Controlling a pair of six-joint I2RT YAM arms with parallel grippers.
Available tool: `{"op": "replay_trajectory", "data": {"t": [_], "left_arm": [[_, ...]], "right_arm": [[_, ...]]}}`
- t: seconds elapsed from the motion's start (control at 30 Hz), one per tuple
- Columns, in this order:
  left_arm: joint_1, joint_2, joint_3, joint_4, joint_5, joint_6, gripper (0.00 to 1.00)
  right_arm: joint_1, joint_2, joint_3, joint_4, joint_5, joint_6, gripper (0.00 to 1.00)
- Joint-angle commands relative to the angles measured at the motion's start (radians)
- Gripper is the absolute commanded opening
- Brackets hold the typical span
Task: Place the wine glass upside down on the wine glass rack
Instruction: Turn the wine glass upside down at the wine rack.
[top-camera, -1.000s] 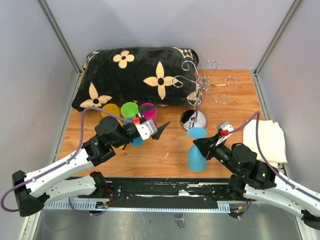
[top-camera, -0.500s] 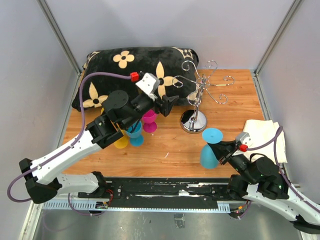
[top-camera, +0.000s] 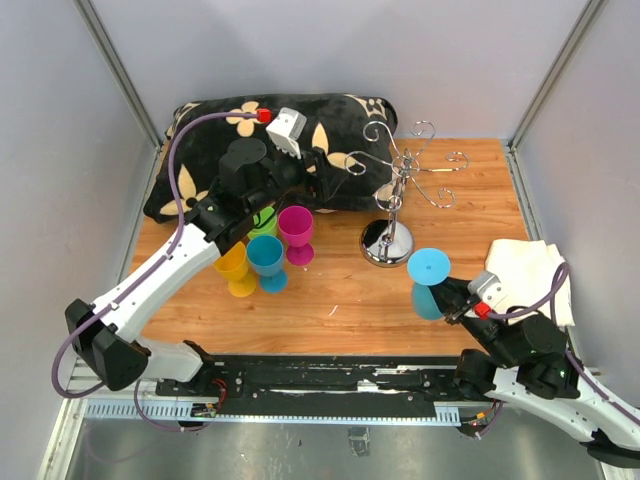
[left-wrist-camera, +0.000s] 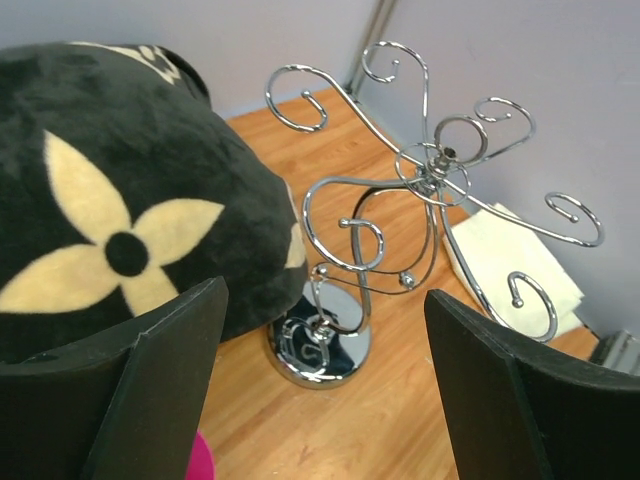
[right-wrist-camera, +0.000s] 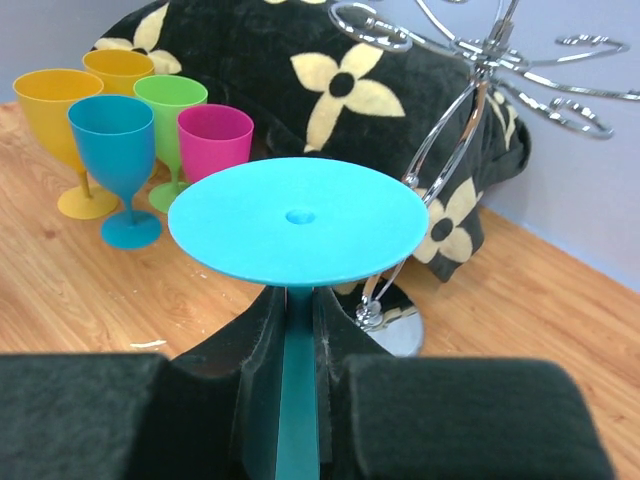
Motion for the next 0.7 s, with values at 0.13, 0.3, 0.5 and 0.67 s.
{"op": "replay_trajectory", "data": {"t": [0.13,0.3,0.5,0.67], "left_arm": [[0.067,0.072,-0.003,0.109,0.216,-0.16,0.69],[0.104,0.124,-0.013,0.169,0.283,-0.249,0.57],[0.114,0.171,-0.008,0.224,0.341,-0.315,0.56],[0.121,0.183,0.002,0.215,0.336,-0.308,0.56]], "right_arm": [[-0.013,-0.02,0.119,0.019,0.04,-0.163,0.01],[-0.013,-0.019,0.195,-0.052,0.097,-0.189,0.01],[-0.013,-0.02,0.233,-0.085,0.198,-0.247,0.01],[-0.001,-0.013,0.19,0.012,0.277,-0.326,0.01]]}}
